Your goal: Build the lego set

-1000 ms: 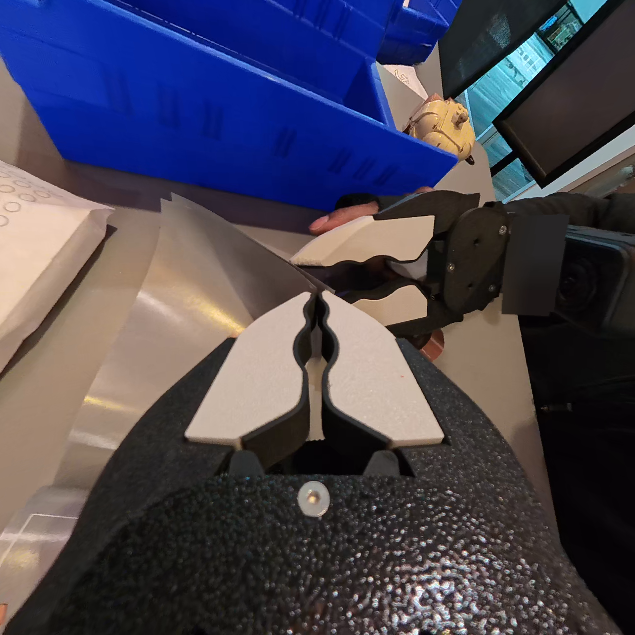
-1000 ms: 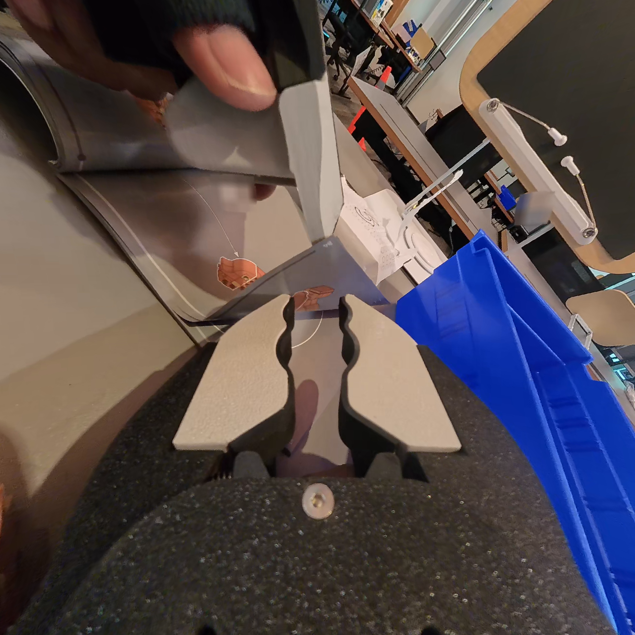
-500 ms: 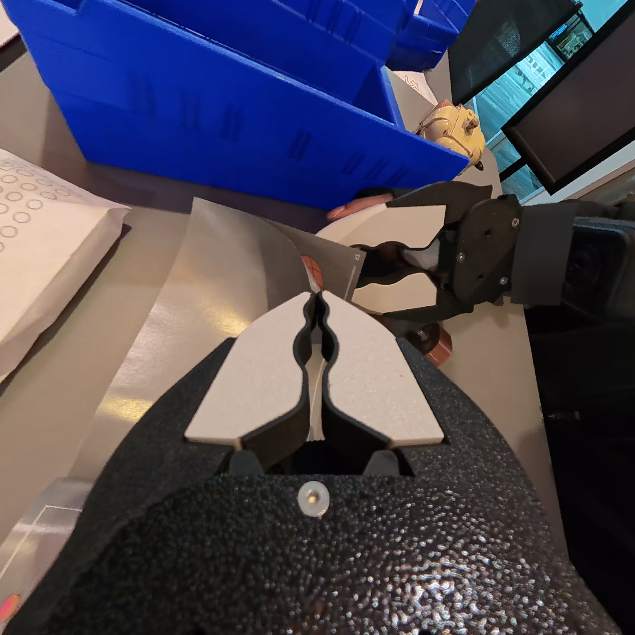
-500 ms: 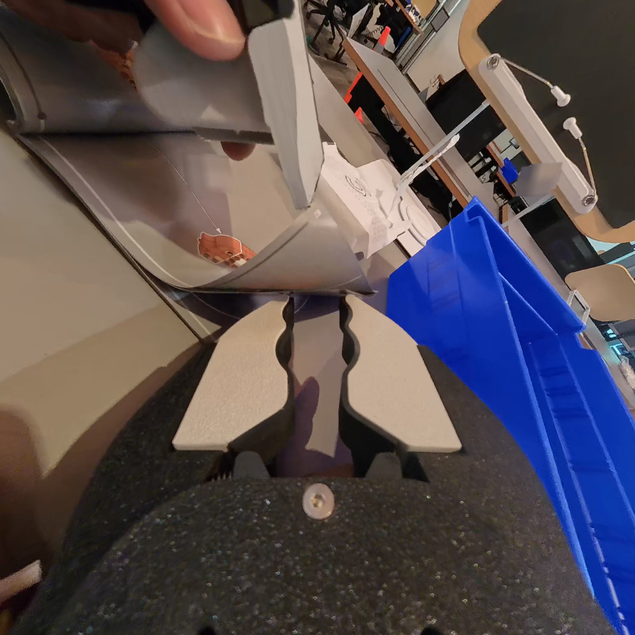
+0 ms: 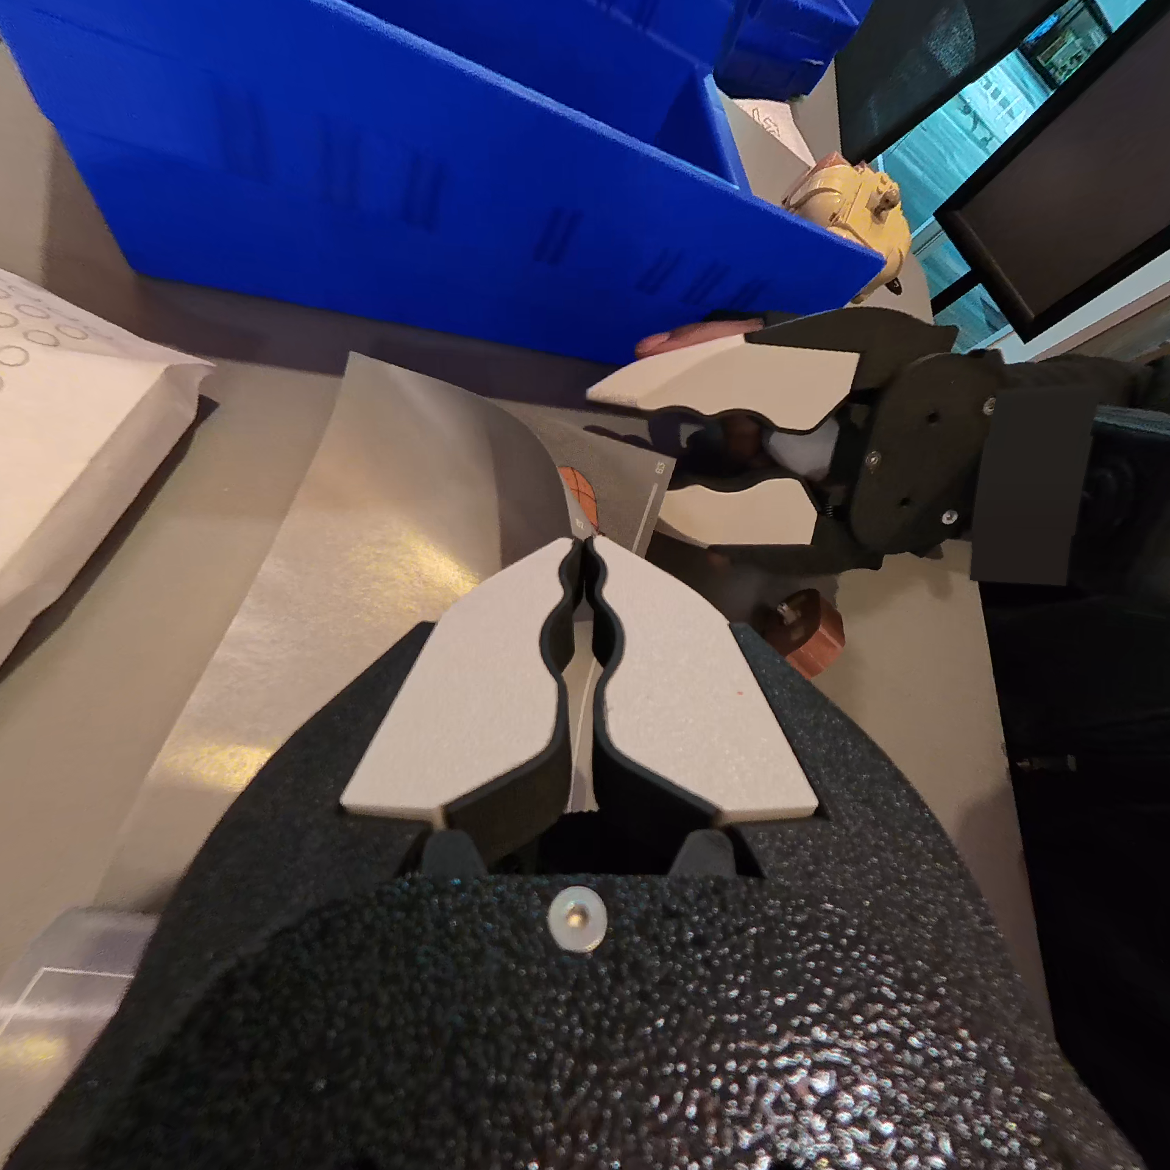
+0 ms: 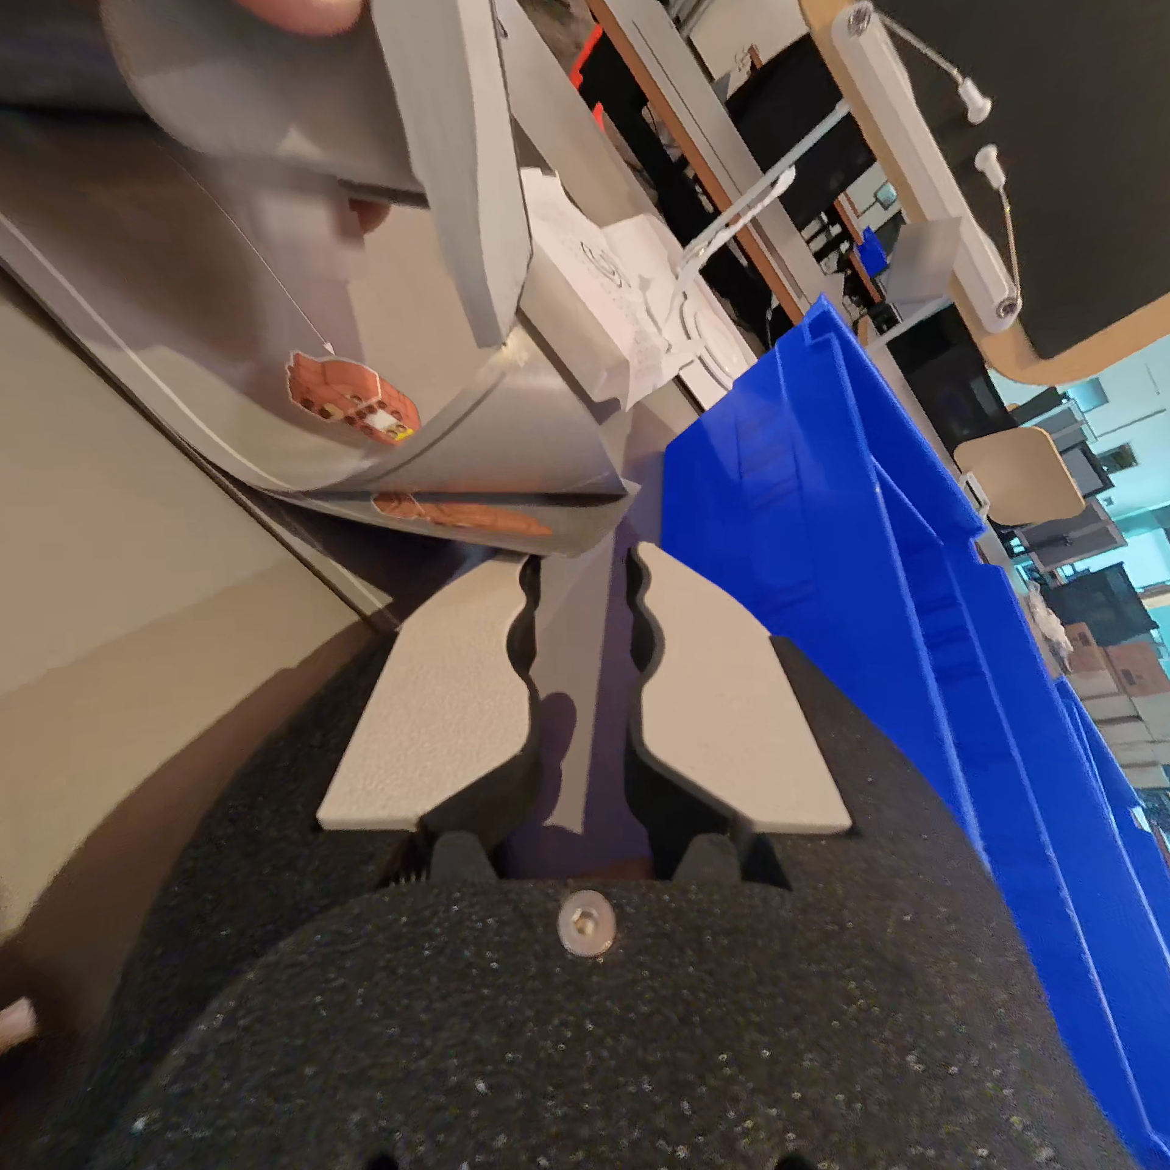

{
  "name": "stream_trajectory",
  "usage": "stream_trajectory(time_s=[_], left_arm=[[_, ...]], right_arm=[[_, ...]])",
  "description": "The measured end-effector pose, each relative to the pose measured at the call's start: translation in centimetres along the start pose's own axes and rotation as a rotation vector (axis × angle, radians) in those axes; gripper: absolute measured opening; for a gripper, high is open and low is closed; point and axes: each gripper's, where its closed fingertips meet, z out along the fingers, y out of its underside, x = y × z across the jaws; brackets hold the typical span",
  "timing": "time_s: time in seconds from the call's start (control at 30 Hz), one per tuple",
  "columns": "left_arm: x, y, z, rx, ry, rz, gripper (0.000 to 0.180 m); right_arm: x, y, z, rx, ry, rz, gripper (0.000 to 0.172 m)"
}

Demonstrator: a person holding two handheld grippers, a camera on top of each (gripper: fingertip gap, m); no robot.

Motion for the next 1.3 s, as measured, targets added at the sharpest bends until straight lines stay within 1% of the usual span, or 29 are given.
stream_trajectory(time_s=[0.1, 0.2, 0.27, 0.33, 0.4, 0.53, 0.6, 0.7, 0.87, 1.1, 1.3], left_arm=[[0.0, 0.1, 0.1, -0.002, 0.001, -0.001, 0.000], [0.0, 0.1, 0.2, -0.005, 0.000, -0.003, 0.000], [-0.1, 0.2, 0.2, -0.008, -0.002, -0.004, 0.000], [-0.1, 0.2, 0.3, -0.011, -0.004, -0.003, 0.000], [0.0, 0.2, 0.2, -0.011, -0.003, 0.000, 0.000], [0.3, 0.0, 0.2, -0.012, -0.002, 0.010, 0.000], [0.4, -0.1, 0.1, -0.012, -0.004, 0.018, 0.000], [0.8, -0.3, -0.1, -0.006, -0.001, 0.031, 0.000], [1.2, -0.8, -0.3, 0.008, -0.001, 0.048, 0.000], [1.3, -2.8, -3.1, 0.063, -0.116, 0.107, 0.000], [1.5, -3.8, -5.0, 0.089, -0.190, 0.158, 0.000]], right_arm=[[0.3, 1.0, -0.5, -0.054, 0.009, 0.010, 0.025], [1.0, 2.2, -1.3, -0.127, 0.044, -0.028, 0.022], [1.8, 1.8, -1.8, -0.116, 0.114, -0.104, 0.019], [2.2, 0.4, -2.0, -0.052, 0.152, -0.110, 0.016], [1.2, -0.7, -1.3, -0.003, 0.096, -0.071, 0.016], [-0.6, 0.3, 1.0, -0.056, 0.022, -0.108, 0.021], [-0.8, 0.6, 1.5, -0.054, 0.014, -0.102, 0.015], [-0.6, 0.5, 1.5, -0.041, -0.009, -0.065, 0.020], [-0.6, 0.5, 1.5, -0.029, -0.032, -0.034, 0.022], [-0.6, 0.1, 0.8, 0.046, -0.088, 0.015, 0.026], [-0.8, 0.3, 0.8, 0.036, -0.060, -0.035, 0.026]])
